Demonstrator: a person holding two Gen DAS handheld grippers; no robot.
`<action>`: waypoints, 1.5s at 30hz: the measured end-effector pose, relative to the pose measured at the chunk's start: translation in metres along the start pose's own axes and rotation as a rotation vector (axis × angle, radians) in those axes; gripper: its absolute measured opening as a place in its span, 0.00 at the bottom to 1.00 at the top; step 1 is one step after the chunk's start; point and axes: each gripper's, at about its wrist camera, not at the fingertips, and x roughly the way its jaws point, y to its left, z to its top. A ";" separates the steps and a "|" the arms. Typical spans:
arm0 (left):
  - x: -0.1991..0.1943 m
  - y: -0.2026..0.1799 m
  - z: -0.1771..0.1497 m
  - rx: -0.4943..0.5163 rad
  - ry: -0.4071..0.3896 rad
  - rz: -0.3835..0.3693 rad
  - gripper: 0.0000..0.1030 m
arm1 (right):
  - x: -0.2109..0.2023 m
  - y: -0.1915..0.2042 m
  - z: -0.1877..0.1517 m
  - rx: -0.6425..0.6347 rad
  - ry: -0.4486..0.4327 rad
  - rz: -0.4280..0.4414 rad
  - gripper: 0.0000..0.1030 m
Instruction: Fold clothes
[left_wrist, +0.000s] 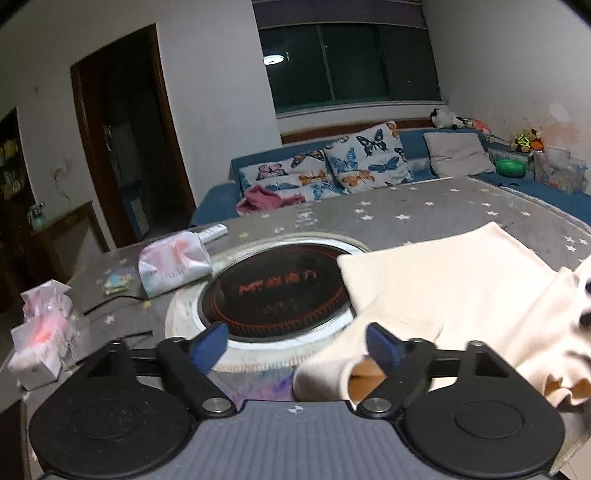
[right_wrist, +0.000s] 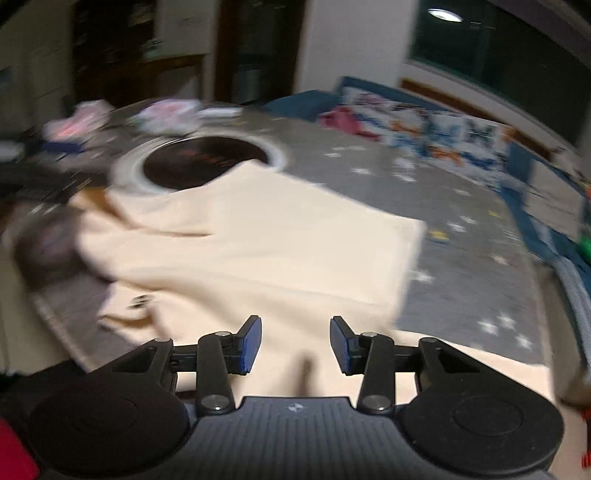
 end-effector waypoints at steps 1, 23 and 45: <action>-0.001 0.000 0.002 -0.005 -0.001 -0.013 0.64 | 0.004 0.007 0.000 -0.019 0.008 0.017 0.30; -0.014 -0.087 -0.045 0.378 0.073 -0.509 0.13 | 0.009 0.039 -0.015 -0.142 0.078 0.142 0.15; 0.008 -0.063 -0.007 0.187 0.118 -0.607 0.14 | -0.012 -0.005 0.006 -0.111 0.049 0.137 0.27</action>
